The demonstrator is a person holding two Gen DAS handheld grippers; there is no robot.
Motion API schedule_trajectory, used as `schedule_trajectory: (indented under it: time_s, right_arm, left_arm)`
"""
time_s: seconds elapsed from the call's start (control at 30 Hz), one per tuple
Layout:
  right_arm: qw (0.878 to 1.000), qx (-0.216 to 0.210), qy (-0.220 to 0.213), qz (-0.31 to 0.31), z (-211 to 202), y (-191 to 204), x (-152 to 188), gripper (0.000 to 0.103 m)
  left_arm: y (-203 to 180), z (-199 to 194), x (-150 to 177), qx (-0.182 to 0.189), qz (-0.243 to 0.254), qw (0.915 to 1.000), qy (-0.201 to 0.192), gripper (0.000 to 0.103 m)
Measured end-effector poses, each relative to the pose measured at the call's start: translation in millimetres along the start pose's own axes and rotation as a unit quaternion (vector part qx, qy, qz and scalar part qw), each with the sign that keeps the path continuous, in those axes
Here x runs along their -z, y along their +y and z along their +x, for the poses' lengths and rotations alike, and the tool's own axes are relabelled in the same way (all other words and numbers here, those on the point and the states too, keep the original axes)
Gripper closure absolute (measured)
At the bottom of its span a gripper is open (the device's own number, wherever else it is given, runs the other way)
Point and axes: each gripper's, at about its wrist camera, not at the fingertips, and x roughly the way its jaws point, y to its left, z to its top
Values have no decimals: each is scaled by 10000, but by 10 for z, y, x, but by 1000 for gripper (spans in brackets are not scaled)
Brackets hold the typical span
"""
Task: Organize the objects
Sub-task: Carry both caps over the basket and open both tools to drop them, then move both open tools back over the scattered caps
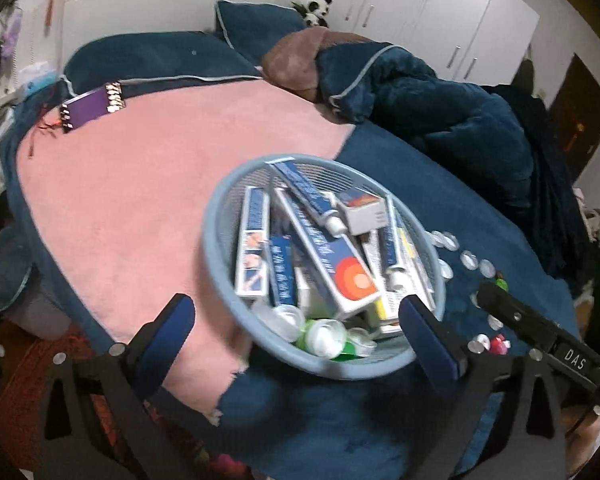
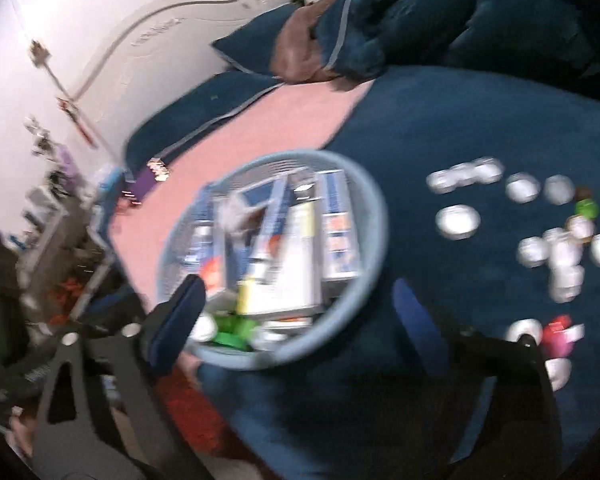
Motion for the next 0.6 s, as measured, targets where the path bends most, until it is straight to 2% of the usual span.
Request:
schedule_trajectory:
  time_s: [0.13, 0.27, 0.6]
  right_arm:
    - [9971, 731, 7, -189, -21, -136, 24, 0]
    - [9969, 789, 74, -29, -44, -256, 55, 0]
    - [9964, 848, 54, 46, -145, -327, 94, 0]
  left_arm:
    - [-25, -4, 18, -232, 111, 9997, -59, 1]
    - [-109, -1, 41, -344, 326, 9988, -95, 1]
    - [-305, -19, 81, -329, 633, 9974, -87, 1]
